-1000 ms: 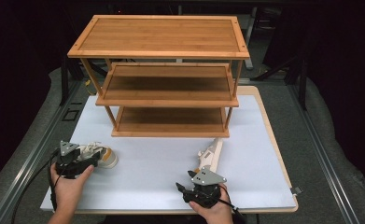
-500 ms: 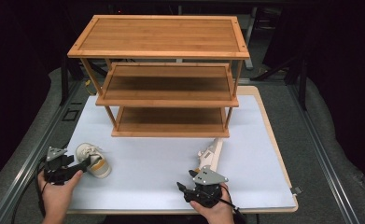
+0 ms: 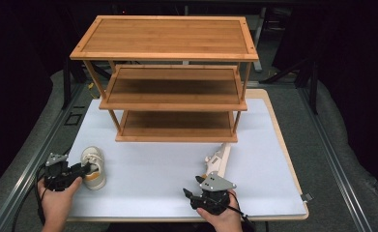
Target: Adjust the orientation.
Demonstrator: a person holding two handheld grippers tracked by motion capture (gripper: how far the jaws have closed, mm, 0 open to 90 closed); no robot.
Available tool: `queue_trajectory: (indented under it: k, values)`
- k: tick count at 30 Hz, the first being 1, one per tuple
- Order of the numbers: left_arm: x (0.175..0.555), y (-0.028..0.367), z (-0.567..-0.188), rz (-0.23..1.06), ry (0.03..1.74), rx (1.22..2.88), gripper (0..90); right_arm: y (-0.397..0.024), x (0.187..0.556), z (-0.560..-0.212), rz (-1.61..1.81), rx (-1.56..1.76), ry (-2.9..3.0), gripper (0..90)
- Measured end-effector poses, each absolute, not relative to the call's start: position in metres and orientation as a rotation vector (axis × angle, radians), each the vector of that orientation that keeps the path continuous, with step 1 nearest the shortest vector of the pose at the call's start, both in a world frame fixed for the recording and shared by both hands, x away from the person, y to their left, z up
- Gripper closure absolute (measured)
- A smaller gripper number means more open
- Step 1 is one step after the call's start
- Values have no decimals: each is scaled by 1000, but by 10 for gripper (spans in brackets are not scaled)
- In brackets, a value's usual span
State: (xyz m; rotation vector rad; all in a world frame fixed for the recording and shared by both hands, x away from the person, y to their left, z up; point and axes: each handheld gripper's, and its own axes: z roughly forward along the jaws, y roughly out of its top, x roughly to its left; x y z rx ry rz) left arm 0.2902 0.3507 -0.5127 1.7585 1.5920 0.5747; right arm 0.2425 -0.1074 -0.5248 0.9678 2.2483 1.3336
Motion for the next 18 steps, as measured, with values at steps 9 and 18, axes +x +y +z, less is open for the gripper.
queue_trajectory:
  k: [9,18]
  values:
    - [294,337,-511,552,1521,1804,627,-109,241,-522,1315,957,2227,402]
    - [292,326,-508,578,1459,1824,715,-114,239,-515,1271,919,2184,398]
